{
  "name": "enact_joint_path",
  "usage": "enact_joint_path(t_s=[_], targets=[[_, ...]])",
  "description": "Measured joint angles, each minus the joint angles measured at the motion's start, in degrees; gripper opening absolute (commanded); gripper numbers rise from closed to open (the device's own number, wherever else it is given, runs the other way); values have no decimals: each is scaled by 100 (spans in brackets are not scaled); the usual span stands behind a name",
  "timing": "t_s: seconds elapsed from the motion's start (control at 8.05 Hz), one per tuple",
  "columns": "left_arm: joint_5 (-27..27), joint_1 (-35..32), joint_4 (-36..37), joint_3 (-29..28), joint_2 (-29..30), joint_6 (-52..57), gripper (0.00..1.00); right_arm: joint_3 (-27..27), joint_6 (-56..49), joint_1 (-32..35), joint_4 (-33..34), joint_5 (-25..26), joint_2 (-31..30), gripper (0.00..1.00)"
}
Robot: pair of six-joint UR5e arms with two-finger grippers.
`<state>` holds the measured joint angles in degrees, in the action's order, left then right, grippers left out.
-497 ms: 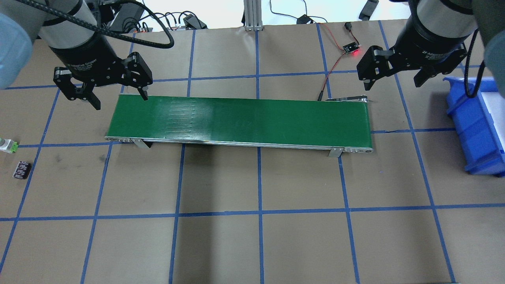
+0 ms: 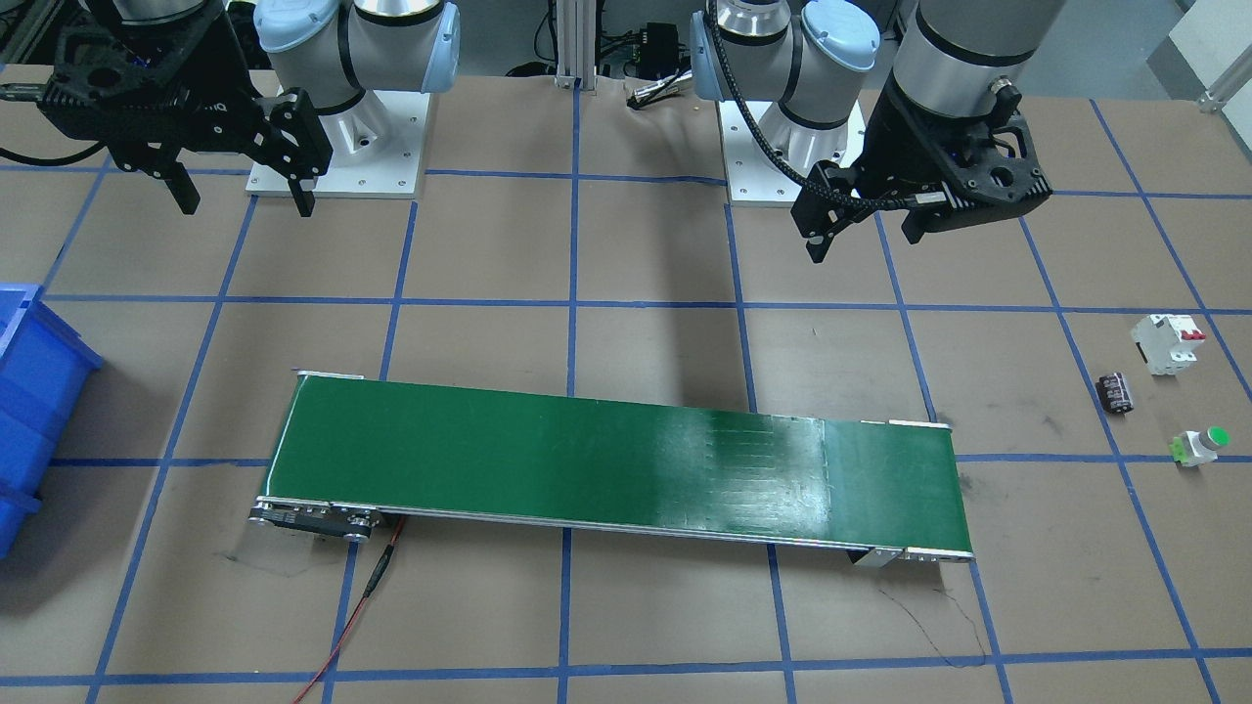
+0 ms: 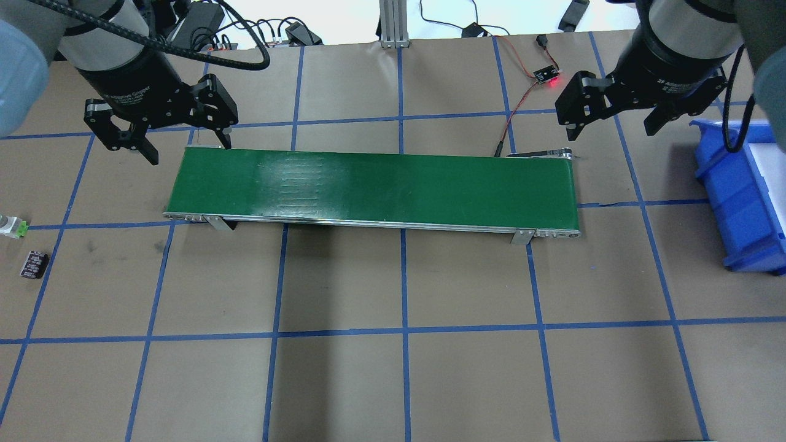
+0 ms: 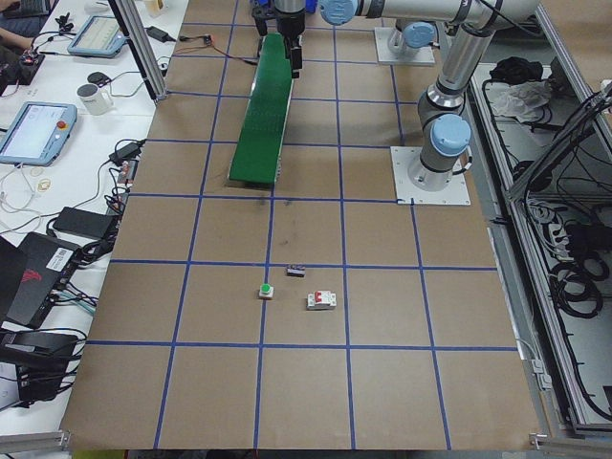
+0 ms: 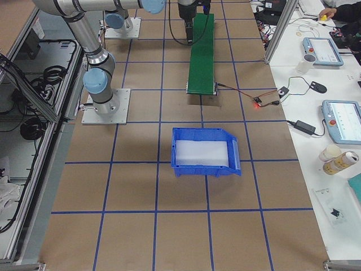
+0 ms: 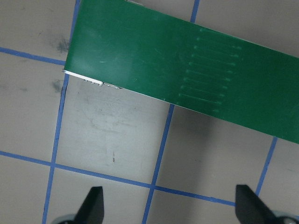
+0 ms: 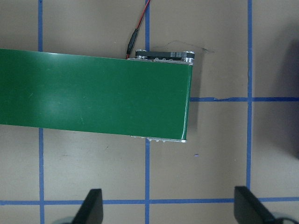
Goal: Move capacitor from left to right
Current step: 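Move the left gripper outward over the capacitor beside the conveyor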
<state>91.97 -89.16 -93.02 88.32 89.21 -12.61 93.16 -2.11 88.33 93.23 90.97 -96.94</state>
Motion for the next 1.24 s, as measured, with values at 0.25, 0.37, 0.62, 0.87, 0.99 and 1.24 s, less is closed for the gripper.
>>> enact_joint_path(t_s=[0.25, 0.37, 0.62, 0.87, 0.99, 1.24], targets=[[-20, 32, 25, -2, 21, 40, 100, 0, 0, 0, -5, 0, 0, 100], [-8, 46, 28, -2, 42, 63, 100, 0, 0, 0, -2, 0, 0, 100], [29, 185, 75, -44, 85, 121, 100, 0, 0, 0, 1, 0, 0, 100], [21, 902, 111, -153, 195, 783, 100, 0, 0, 0, 2, 0, 0, 100], [31, 1277, 127, -175, 250, 1111, 100, 0, 0, 0, 2, 0, 0, 100], [74, 1760, 278, -179, 393, 1985, 100, 0, 0, 0, 2, 0, 0, 100]])
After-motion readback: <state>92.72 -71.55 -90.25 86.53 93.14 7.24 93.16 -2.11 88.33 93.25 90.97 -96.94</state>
